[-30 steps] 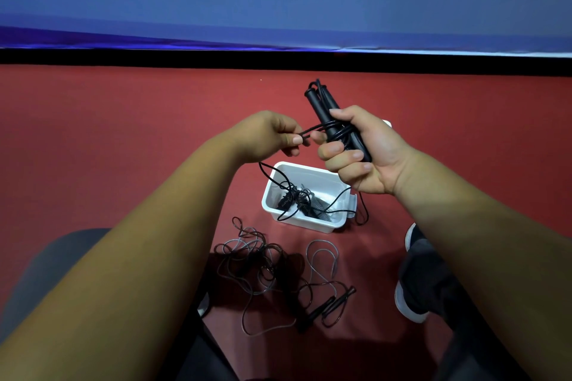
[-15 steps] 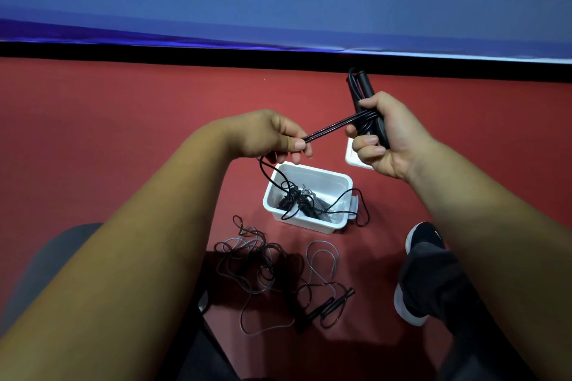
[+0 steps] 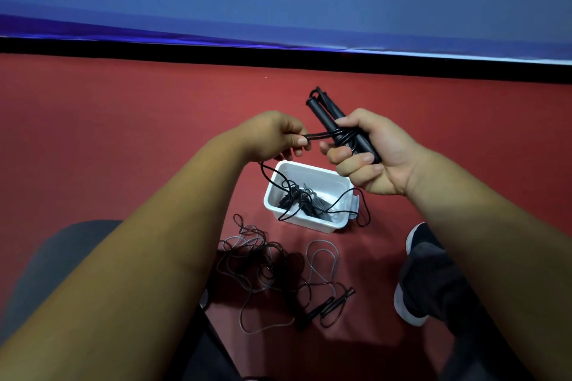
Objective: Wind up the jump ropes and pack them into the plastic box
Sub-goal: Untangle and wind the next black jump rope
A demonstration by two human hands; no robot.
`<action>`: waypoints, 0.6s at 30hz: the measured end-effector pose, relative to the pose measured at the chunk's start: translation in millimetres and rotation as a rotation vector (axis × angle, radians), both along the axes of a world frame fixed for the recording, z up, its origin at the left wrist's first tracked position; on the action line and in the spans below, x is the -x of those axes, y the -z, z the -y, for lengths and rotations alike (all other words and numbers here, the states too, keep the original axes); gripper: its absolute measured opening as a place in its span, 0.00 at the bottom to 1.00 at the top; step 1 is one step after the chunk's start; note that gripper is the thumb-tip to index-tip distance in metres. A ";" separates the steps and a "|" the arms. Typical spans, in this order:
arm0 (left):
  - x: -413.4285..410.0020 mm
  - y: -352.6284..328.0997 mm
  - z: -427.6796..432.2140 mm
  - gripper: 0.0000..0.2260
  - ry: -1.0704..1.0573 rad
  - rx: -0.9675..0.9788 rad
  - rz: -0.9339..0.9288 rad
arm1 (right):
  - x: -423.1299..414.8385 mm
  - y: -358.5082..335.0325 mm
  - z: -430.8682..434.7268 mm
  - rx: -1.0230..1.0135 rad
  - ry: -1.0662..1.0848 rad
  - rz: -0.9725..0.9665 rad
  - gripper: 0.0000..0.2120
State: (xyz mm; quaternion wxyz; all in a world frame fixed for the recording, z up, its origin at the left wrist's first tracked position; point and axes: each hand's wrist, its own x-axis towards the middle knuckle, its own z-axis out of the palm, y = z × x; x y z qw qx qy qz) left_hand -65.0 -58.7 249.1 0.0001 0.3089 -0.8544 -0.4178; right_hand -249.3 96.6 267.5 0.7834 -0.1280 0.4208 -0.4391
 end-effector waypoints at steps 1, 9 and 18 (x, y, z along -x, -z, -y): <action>0.1 1.2 -1.3 0.07 0.002 -0.002 0.000 | -0.9 0.3 -1.2 -0.006 -0.029 0.013 0.19; 7.0 -7.8 -14.5 0.08 0.101 0.087 -0.022 | -3.9 13.7 -6.5 0.100 -0.367 0.167 0.33; 2.1 -16.5 -15.6 0.04 0.143 -0.284 -0.293 | -8.9 22.4 -9.2 -0.013 -0.537 0.110 0.13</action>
